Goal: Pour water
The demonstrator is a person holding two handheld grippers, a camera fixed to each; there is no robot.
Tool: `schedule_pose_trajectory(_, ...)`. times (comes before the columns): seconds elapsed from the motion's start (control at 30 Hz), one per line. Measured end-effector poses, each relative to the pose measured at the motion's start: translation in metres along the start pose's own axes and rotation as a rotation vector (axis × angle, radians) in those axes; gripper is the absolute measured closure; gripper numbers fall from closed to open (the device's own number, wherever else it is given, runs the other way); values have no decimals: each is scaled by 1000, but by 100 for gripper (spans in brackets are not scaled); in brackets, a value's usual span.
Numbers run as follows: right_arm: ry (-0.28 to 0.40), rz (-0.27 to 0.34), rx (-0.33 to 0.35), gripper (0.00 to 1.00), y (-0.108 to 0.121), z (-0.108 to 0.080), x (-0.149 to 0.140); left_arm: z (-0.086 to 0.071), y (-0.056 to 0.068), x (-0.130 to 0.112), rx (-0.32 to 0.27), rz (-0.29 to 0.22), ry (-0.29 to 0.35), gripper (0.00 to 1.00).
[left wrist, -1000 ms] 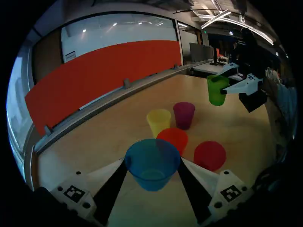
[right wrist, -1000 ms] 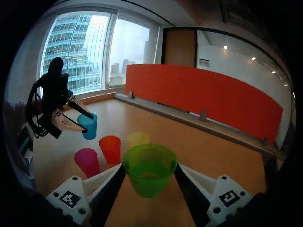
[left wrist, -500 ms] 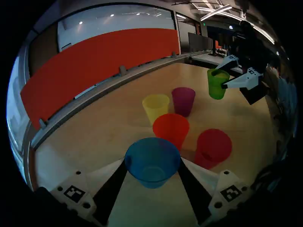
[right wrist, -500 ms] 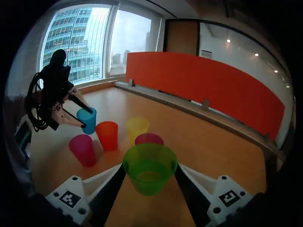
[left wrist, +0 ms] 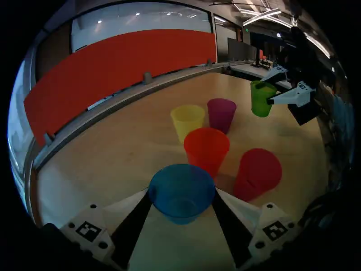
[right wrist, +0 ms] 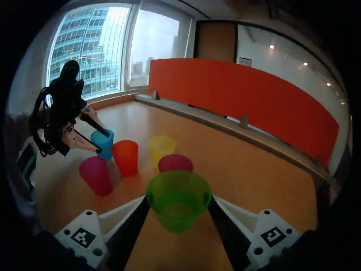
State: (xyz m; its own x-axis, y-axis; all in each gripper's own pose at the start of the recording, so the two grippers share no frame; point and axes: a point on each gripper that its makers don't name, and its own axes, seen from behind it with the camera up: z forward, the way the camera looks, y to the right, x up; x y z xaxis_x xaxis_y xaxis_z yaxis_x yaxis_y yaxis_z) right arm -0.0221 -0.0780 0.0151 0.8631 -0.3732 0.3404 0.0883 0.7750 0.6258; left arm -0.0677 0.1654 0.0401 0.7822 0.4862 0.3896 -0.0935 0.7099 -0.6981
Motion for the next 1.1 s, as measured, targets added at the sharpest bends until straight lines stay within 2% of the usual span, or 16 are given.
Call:
schedule_pose_trajectory(0.6, -6, -1, 0, 9, 0, 4, -2, 4, 0, -14, -19, -42, -26, 12)
schedule_pose_trajectory(0.7, -7, 0, 0, 9, 0, 5, -2, 4, 0, -16, -22, -49, -32, 8)
schedule_pose_trajectory(0.8, -8, 2, 3, 9, -2, 6, -3, 3, 0, -17, -25, -61, -33, 4)
schedule_pose_trajectory(1.1, -28, 12, 8, 9, -4, 12, -15, -6, -2, -28, -11, -57, -55, 4)
